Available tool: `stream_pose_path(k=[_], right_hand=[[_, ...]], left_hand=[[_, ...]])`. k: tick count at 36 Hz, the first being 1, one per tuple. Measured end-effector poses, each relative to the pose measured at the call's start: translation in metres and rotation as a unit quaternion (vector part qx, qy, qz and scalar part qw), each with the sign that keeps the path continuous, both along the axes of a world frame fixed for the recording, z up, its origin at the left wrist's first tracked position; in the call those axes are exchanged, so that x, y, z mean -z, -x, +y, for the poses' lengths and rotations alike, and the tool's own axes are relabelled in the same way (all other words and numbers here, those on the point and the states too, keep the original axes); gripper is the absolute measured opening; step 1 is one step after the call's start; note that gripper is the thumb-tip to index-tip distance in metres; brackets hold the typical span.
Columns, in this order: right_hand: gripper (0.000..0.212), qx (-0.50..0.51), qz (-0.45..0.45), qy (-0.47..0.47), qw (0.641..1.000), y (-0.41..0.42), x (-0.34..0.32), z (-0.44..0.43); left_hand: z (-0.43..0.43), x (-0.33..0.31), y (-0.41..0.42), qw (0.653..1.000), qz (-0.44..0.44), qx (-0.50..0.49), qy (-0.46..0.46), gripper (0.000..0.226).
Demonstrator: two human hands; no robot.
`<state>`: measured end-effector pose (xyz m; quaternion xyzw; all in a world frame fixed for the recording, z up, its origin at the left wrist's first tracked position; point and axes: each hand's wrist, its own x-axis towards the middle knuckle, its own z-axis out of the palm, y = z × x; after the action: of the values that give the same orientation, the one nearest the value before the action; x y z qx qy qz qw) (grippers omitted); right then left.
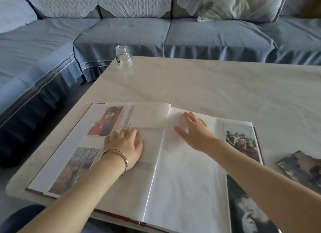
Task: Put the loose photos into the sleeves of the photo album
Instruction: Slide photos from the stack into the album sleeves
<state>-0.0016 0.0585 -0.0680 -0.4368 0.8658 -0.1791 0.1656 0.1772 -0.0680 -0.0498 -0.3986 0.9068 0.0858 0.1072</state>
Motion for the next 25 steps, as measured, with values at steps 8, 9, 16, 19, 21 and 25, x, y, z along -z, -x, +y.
stream_pose_path(k=[8, 9, 16, 19, 21, 25], right_hand=[[0.031, 0.126, 0.024, 0.031, 0.991, 0.018, -0.019, 0.152], [0.035, 0.169, 0.027, 0.030, 0.985, 0.023, -0.021, 0.172], [0.112, 0.356, -0.015, -0.191, 0.915, 0.054, -0.020, 0.266], [0.117, 0.363, -0.037, -0.226, 0.903, 0.055, -0.009, 0.278], [0.123, 0.362, -0.037, -0.234, 0.901, 0.055, -0.002, 0.281], [0.115, 0.383, -0.026, -0.184, 0.905, 0.056, 0.004, 0.284]], left_hand=[[0.067, -0.011, 0.048, 0.970, 0.204, 0.132, 0.024, 0.024], [0.080, -0.011, 0.055, 0.962, 0.226, 0.153, 0.009, 0.024], [0.170, -0.021, 0.102, 0.926, 0.235, 0.235, -0.181, 0.025], [0.202, -0.015, 0.120, 0.912, 0.232, 0.174, -0.289, 0.016], [0.225, -0.009, 0.134, 0.888, 0.219, 0.096, -0.392, 0.018], [0.260, 0.000, 0.165, 0.826, 0.170, -0.049, -0.535, 0.066]])
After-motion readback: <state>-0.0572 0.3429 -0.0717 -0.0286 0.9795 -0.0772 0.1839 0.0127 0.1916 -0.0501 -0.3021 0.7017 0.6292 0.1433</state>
